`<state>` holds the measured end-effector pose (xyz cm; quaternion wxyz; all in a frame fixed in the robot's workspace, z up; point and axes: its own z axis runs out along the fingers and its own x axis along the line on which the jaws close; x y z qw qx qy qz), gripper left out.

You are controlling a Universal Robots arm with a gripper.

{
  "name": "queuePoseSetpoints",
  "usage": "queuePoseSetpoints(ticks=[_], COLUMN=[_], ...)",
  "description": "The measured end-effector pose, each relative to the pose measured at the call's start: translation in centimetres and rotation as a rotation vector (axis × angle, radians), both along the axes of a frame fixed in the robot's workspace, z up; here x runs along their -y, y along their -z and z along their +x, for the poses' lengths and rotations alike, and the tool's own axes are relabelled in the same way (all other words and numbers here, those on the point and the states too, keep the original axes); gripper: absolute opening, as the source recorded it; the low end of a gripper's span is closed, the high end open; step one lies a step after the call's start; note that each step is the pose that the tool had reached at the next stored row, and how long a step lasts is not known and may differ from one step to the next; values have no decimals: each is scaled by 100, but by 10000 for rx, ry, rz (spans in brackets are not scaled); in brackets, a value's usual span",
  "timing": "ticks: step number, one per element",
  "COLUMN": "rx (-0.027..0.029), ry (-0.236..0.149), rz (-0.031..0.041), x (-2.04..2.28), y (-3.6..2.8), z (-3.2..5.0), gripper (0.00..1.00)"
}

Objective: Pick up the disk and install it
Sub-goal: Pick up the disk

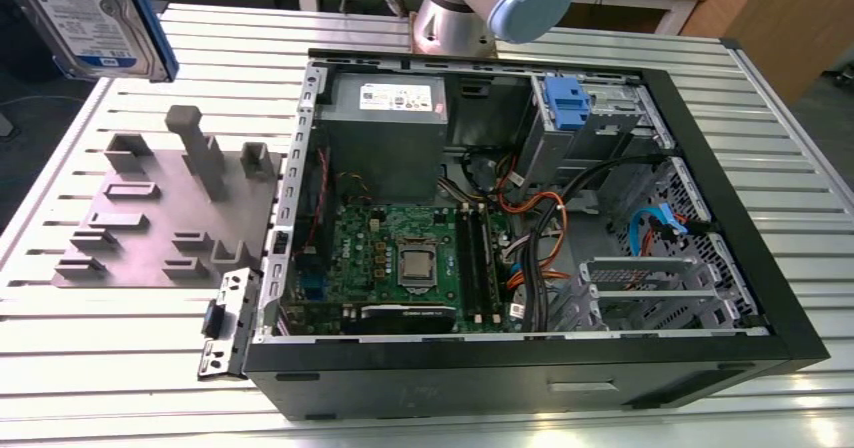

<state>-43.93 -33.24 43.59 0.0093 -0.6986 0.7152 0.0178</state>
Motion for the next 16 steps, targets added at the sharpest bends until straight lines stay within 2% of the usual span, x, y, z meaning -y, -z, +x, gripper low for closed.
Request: queuePoseSetpoints(ticks=[7, 16], rx=[0, 0], ry=[0, 1], rz=[0, 0], x=[0, 0], y=[-23, -23], z=[0, 23], gripper=[37, 37])
